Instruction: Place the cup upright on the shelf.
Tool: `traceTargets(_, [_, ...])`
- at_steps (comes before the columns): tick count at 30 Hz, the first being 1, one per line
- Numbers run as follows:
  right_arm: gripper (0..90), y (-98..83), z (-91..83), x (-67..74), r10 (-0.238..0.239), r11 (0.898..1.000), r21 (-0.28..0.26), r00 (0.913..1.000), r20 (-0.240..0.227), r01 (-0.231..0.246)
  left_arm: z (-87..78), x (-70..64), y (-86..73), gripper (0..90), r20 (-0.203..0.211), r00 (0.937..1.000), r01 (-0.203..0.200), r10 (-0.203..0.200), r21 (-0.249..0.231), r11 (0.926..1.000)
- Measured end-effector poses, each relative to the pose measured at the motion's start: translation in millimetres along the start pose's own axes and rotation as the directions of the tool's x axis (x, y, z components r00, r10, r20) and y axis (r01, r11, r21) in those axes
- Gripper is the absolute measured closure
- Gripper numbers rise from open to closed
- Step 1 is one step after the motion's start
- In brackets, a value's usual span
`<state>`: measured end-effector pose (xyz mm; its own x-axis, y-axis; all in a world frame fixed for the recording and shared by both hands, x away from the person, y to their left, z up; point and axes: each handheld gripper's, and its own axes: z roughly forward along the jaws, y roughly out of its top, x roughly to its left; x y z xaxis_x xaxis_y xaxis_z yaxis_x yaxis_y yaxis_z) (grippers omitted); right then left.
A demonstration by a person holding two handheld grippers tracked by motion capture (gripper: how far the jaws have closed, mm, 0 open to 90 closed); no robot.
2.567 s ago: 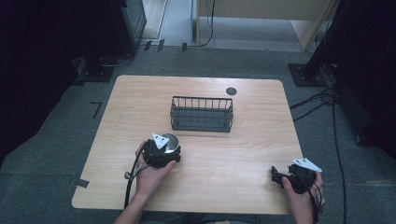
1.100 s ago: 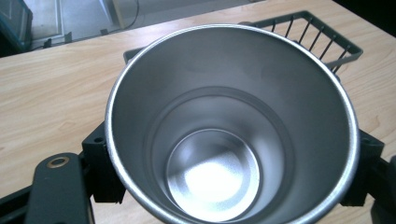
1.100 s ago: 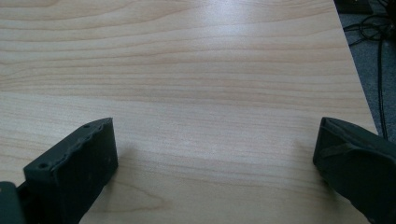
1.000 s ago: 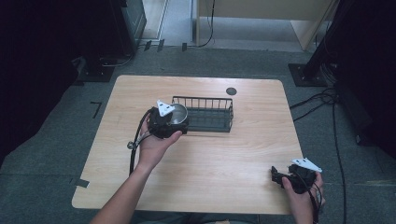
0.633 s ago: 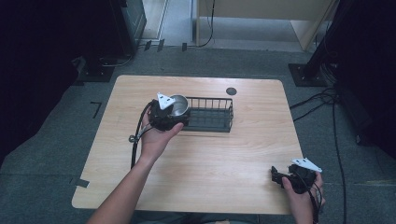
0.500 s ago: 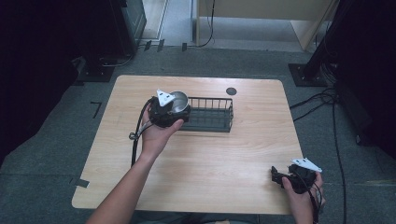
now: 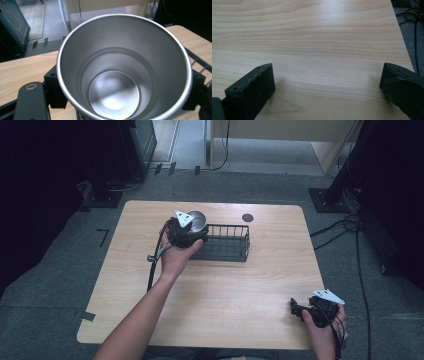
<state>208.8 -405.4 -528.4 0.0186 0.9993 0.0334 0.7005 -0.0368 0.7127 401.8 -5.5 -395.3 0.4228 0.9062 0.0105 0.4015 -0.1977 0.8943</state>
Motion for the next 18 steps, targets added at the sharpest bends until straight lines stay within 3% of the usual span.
traceTargets(8, [0.0, 0.0, 0.0, 0.0, -0.001, 1.0, 0.0, 1.0, 0.0, 0.001, 19.4, -3.8, -10.6, 19.2, -0.018, 0.9993, -0.032, 0.033, 0.053, 0.9981])
traceTargets(10, [0.0, 0.0, 0.0, 0.0, -0.001, 1.0, 0.0, 1.0, 0.0, 0.001, 23.8, -5.5, -13.5, 19.2, -0.036, 0.9981, -0.048, 0.05, 0.07, 0.9964])
traceTargets(18, [0.0, 0.0, 0.0, 0.0, 0.0, 1.0, 0.0, 1.0, -0.001, 0.0, 36.5, -8.5, -22.5, 19.1, -0.026, 0.9979, -0.054, 0.059, 0.152, 0.9868])
